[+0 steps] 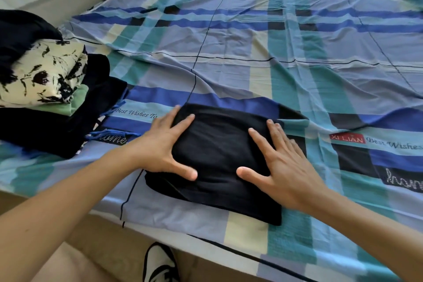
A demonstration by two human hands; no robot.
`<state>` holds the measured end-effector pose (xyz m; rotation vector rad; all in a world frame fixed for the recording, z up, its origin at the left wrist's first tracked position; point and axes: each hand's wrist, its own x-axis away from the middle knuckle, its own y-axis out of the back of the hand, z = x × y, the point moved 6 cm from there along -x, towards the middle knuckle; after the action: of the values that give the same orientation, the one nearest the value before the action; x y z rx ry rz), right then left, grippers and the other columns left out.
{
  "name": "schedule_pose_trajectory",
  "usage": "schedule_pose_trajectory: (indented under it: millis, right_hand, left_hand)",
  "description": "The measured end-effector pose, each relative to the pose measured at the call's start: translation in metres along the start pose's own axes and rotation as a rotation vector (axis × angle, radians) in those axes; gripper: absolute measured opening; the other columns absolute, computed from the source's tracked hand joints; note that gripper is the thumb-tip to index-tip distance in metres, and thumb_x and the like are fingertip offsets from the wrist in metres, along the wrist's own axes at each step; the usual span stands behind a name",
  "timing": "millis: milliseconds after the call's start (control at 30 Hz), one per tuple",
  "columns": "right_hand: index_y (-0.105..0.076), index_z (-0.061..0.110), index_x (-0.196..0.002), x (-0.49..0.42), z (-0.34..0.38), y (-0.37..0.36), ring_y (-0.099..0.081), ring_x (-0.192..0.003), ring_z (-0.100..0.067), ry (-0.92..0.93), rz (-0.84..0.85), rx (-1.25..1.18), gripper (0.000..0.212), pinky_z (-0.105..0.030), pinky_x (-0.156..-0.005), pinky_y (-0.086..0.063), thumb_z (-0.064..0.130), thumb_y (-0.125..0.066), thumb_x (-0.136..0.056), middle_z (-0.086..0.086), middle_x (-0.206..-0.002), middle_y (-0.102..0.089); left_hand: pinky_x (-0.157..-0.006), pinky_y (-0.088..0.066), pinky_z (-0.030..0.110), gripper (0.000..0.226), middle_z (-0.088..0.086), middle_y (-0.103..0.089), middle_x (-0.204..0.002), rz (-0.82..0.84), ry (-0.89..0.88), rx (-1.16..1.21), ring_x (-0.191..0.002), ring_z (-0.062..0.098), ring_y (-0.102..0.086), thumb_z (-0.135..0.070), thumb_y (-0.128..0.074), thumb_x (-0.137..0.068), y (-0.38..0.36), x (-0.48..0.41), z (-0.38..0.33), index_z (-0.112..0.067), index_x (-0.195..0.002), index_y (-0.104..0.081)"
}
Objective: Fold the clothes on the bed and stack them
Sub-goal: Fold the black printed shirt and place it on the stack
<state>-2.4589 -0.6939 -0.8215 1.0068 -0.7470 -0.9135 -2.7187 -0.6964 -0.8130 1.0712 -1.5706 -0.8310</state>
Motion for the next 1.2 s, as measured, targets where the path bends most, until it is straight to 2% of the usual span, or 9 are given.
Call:
schedule_pose_trajectory:
  millis: [100, 200, 333, 500, 633, 767, 900, 1100, 1200]
  right_hand:
    - [-0.032, 0.044, -0.148, 0.006, -0.017, 0.014, -0.027, -0.146, -0.019, -0.113, -0.02, -0.237, 0.083, -0.033, -0.115, -0.032, 0.068, -0.067, -0.076, -0.004, -0.161, -0.016]
    - [-0.055, 0.049, -0.12, 0.003, -0.03, 0.018, -0.064, -0.101, -0.032, -0.234, -0.024, -0.616, 0.062, -0.038, -0.082, -0.052, 0.054, -0.082, -0.064, -0.01, -0.126, -0.057]
    - [-0.064, 0.047, -0.11, -0.001, -0.026, 0.017, -0.066, -0.096, -0.041, -0.221, -0.019, -0.859, 0.052, -0.041, -0.081, -0.056, 0.028, -0.088, -0.068, -0.013, -0.109, -0.068]
    - [-0.067, 0.041, -0.118, 0.006, -0.004, 0.039, -0.074, -0.09, -0.018, -0.137, -0.065, -0.894, 0.065, -0.022, -0.078, -0.059, -0.004, -0.08, -0.074, 0.003, -0.109, -0.075]
    - [-0.07, 0.042, -0.115, -0.01, 0.039, 0.078, -0.076, -0.082, -0.02, -0.096, -0.099, -1.055, 0.071, -0.036, -0.071, -0.062, 0.005, -0.081, -0.056, 0.003, -0.103, -0.077]
    - [-0.072, 0.039, -0.114, -0.051, 0.124, 0.136, -0.075, -0.085, -0.011, 0.046, -0.201, -1.133, 0.087, -0.03, -0.075, -0.06, 0.034, -0.096, -0.031, 0.009, -0.106, -0.076]
    - [-0.061, 0.018, -0.133, -0.125, 0.236, 0.175, -0.071, -0.087, -0.013, 0.239, -0.169, -1.27, 0.065, -0.021, -0.07, -0.06, -0.003, -0.078, -0.073, -0.001, -0.109, -0.072]
    - [-0.054, 0.017, -0.138, -0.213, 0.377, 0.156, -0.07, -0.089, -0.018, 0.257, -0.062, -1.252, 0.07, -0.033, -0.074, -0.062, 0.002, -0.081, -0.075, -0.005, -0.113, -0.067]
    - [-0.049, 0.017, -0.143, -0.238, 0.409, 0.109, -0.067, -0.102, -0.022, 0.214, 0.036, -1.171, 0.076, -0.042, -0.091, -0.058, 0.008, -0.082, -0.075, -0.005, -0.119, -0.065]
  left_hand:
    - [-0.119, -0.029, 0.036, 0.111, -0.007, -0.034, -0.157, -0.078, 0.099, 0.382, -0.145, 0.012, -0.031, -0.096, -0.056, -0.05, 0.014, 0.01, 0.017, -0.052, -0.149, -0.03]
    - [-0.118, -0.033, 0.035, 0.076, -0.014, -0.044, -0.149, -0.062, 0.064, 0.697, -0.139, 0.006, -0.038, -0.063, -0.077, -0.07, 0.011, 0.012, 0.018, -0.049, -0.139, -0.048]
    - [-0.097, -0.054, 0.028, 0.059, -0.004, -0.062, -0.131, -0.083, 0.039, 0.975, -0.111, 0.01, -0.067, -0.017, -0.082, -0.08, 0.007, 0.017, 0.009, -0.037, -0.13, -0.057]
    - [-0.084, -0.058, 0.024, 0.059, 0.003, -0.068, -0.118, -0.153, 0.05, 1.081, -0.103, 0.013, -0.07, -0.002, -0.079, -0.078, 0.019, 0.029, 0.001, -0.03, -0.125, -0.058]
    - [-0.091, -0.059, 0.037, 0.056, 0.005, -0.071, -0.113, -0.343, 0.019, 1.053, -0.102, 0.019, -0.07, -0.003, -0.079, -0.077, 0.087, 0.044, 0.014, -0.03, -0.122, -0.061]
    - [-0.093, -0.057, 0.035, 0.052, 0.003, -0.07, -0.113, -0.577, -0.033, 0.957, -0.103, 0.02, -0.069, -0.003, -0.08, -0.077, 0.201, 0.084, 0.055, -0.025, -0.121, -0.065]
    - [-0.085, -0.06, 0.035, 0.046, 0.008, -0.07, -0.108, -0.73, 0.047, 0.88, -0.091, 0.022, -0.069, 0.0, -0.072, -0.082, 0.311, 0.139, 0.128, -0.02, -0.123, -0.066]
    - [-0.053, -0.057, 0.022, 0.04, 0.008, -0.068, -0.112, -0.767, 0.312, 0.821, -0.084, 0.018, -0.067, -0.001, -0.065, -0.089, 0.366, 0.172, 0.26, -0.02, -0.123, -0.065]
    - [-0.072, -0.061, 0.035, 0.037, 0.013, -0.069, -0.119, -0.714, 0.451, 0.779, -0.098, 0.029, -0.068, -0.001, -0.066, -0.087, 0.347, 0.17, 0.32, -0.018, -0.12, -0.068]
